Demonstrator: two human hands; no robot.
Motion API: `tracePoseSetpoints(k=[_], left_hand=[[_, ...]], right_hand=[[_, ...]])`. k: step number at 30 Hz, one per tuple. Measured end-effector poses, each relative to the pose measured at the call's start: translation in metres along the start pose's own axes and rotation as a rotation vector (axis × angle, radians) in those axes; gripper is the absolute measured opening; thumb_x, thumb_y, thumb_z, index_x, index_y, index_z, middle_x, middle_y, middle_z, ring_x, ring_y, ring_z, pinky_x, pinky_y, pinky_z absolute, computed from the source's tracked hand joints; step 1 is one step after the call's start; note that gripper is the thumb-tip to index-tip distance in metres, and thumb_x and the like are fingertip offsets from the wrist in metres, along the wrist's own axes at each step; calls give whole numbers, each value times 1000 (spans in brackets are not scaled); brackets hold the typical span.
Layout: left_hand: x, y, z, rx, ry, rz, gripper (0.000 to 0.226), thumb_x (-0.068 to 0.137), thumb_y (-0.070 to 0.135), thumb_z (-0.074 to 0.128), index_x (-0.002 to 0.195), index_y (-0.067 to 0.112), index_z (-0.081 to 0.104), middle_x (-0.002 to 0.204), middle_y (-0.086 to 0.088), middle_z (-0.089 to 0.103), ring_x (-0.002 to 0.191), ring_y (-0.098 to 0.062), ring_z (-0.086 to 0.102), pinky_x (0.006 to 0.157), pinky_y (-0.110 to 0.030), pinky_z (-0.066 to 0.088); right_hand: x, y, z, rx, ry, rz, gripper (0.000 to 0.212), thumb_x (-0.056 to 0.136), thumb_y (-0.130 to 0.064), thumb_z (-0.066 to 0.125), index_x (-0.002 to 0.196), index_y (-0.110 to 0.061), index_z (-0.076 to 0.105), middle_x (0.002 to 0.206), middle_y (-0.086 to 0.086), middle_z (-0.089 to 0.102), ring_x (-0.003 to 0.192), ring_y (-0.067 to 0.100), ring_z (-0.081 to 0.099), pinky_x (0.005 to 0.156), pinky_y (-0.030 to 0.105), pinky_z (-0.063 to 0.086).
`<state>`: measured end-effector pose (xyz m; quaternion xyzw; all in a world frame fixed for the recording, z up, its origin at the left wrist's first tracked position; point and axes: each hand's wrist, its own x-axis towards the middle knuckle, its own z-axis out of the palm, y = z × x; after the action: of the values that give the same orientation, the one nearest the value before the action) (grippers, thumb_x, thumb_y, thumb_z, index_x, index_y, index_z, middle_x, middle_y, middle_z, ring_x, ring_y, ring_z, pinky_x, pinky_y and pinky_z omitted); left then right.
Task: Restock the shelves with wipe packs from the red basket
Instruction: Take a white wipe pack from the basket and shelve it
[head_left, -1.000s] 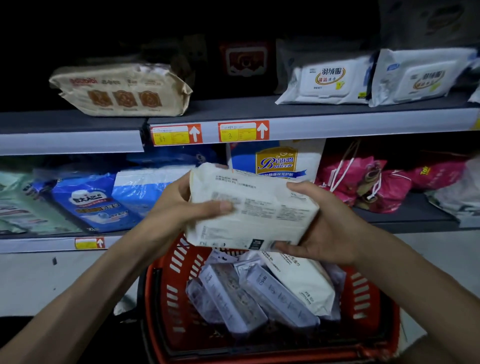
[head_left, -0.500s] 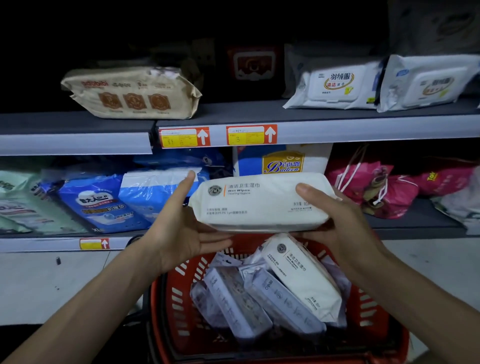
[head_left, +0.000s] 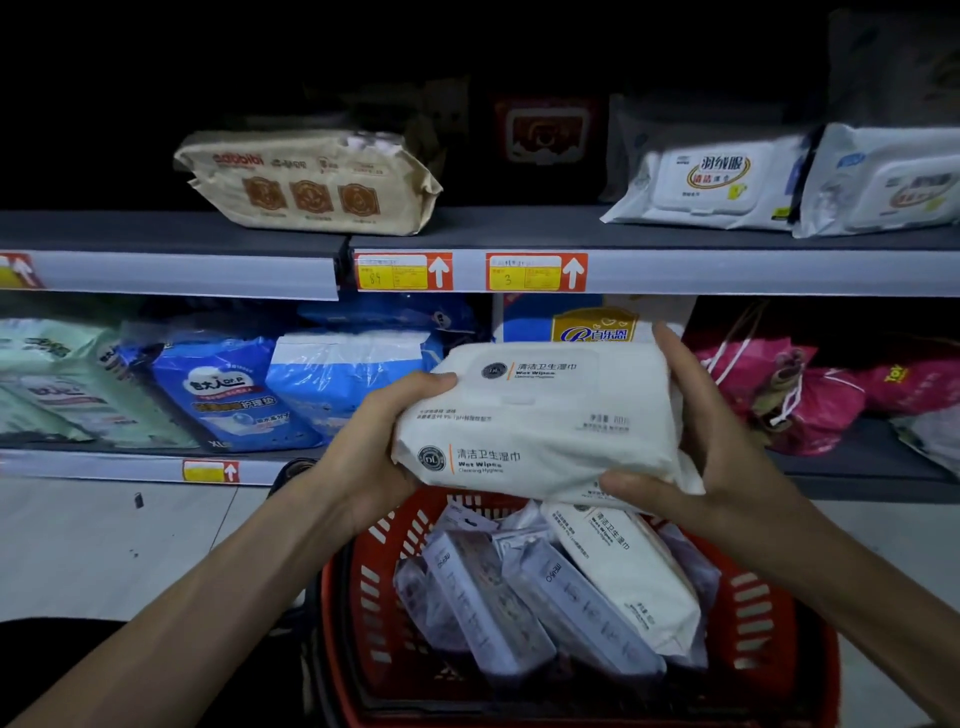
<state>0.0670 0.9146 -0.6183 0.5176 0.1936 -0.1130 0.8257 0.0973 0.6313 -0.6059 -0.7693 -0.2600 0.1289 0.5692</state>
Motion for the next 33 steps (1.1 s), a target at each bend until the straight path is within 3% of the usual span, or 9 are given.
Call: tracePoseSetpoints(k=[2, 4, 7, 10, 13, 18, 23, 28, 33], left_hand=[[-1, 1, 1, -10, -20, 32, 15, 83, 28, 67, 85, 22, 81, 102, -11, 77, 88, -27, 71, 66, -35, 59], [-1, 1, 1, 5, -25, 66, 10, 80, 26, 71, 76, 24, 80, 95, -7, 77, 83, -22, 71, 63, -30, 57], [-3, 1, -1, 9, -44, 113, 31, 79, 23, 74, 111, 23, 74, 115, -11, 75, 96, -24, 72, 70, -33, 59], [-8, 3, 0, 56, -140, 196, 69, 69, 21, 77, 136, 30, 61, 132, -8, 70, 110, -28, 71, 73, -40, 62], [-14, 10, 1, 58, -214, 274, 88, 65, 11, 77, 147, 27, 51, 134, -8, 69, 115, -31, 70, 81, -46, 63], [-20, 25, -1, 62, -295, 365, 94, 60, -7, 70, 146, 27, 54, 136, -6, 65, 120, -31, 65, 92, -43, 60], [-30, 33, -2, 98, -314, 433, 95, 60, -14, 67, 147, 19, 47, 135, -8, 63, 117, -31, 65, 87, -40, 61], [-53, 39, -8, 112, -264, 469, 89, 67, -14, 57, 150, 14, 43, 128, -8, 68, 113, -31, 69, 87, -42, 63], [-83, 51, -17, 174, -188, 495, 86, 68, -3, 73, 149, 15, 48, 124, -15, 71, 108, -35, 71, 82, -46, 64]], right_hand=[[0, 0, 1, -80, -15, -49, 117, 78, -39, 82, 160, -44, -1, 163, -31, 21, 151, -4, 22, 120, 29, 35], [2, 1, -1, -180, -13, -78, 125, 76, -40, 82, 161, -40, -9, 165, -29, 13, 153, -4, 15, 122, 29, 31], [5, 2, -8, -285, 1, -131, 128, 77, -29, 87, 162, -34, -9, 167, -18, 15, 154, 5, 20, 120, 50, 35], [6, 1, -11, -312, 81, -215, 122, 76, -29, 87, 163, -27, 2, 166, -9, 19, 153, 10, 25, 116, 51, 39], [7, 1, -10, -486, 196, -390, 110, 76, -44, 79, 159, -15, 13, 166, 3, 18, 157, 18, 17, 123, 48, 28], [11, 0, -6, -631, 300, -659, 96, 75, -25, 88, 146, -3, 27, 157, 26, 25, 155, 40, 19, 126, 50, 22], [13, -7, -5, -677, 320, -732, 88, 74, -5, 88, 141, -4, 31, 155, 24, 25, 154, 45, 18, 126, 48, 21], [8, -30, 1, -660, 287, -707, 84, 78, -20, 85, 143, -12, 32, 160, 25, 19, 155, 44, 11, 127, 36, 16], [4, -56, 10, -535, 269, -598, 100, 71, -3, 91, 149, -22, 31, 165, 10, 21, 157, 24, 18, 123, 24, 24]])
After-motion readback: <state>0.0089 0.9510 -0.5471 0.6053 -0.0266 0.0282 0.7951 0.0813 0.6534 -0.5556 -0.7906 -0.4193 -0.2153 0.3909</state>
